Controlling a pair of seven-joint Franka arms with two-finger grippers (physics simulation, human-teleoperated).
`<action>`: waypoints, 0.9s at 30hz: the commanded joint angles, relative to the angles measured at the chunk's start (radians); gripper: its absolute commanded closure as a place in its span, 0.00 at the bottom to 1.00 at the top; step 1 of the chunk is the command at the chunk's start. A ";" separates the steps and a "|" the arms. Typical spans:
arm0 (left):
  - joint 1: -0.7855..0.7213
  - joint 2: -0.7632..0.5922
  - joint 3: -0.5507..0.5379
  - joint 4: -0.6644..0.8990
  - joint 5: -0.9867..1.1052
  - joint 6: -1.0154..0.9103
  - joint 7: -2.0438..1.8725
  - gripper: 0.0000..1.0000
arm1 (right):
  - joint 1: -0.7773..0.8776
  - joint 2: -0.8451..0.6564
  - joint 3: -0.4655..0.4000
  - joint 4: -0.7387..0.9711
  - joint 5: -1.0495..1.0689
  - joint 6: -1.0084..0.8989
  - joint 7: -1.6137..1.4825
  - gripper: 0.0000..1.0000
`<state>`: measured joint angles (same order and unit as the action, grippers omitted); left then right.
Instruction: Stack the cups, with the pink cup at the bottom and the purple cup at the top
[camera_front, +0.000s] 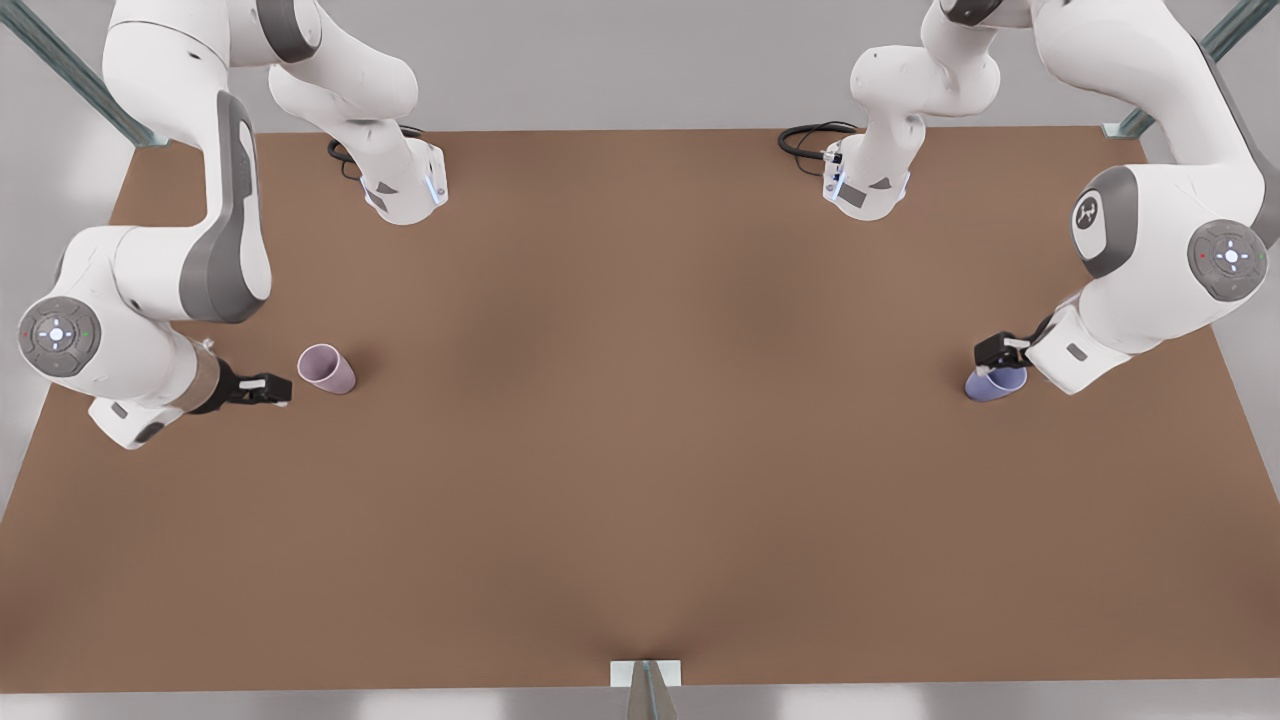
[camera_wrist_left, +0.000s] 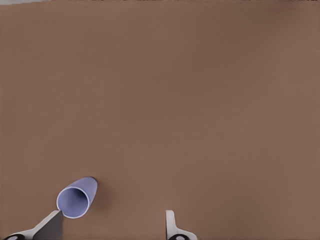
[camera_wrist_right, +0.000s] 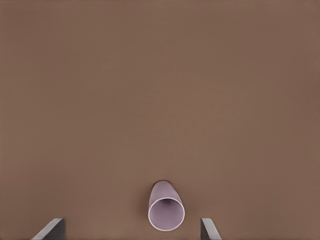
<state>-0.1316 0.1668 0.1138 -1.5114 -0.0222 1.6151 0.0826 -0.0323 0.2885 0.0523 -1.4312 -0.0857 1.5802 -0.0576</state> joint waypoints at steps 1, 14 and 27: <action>0.001 0.000 0.001 0.000 0.001 0.020 -0.018 0.00 | 0.002 -0.005 0.000 -0.008 0.001 0.038 -0.016 0.00; 0.001 0.013 0.006 -0.020 -0.001 -0.057 -0.018 0.00 | -0.011 -0.262 -0.112 -0.690 0.003 0.523 -0.047 0.00; 0.001 0.008 -0.010 -0.104 -0.005 0.039 -0.018 0.00 | -0.050 -0.230 -0.193 -0.856 0.104 0.686 -0.145 0.00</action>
<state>-0.1306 0.1769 0.1041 -1.6144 -0.0281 1.6464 0.0688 -0.0964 0.0614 -0.1329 -2.2789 -0.0289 2.2023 -0.1119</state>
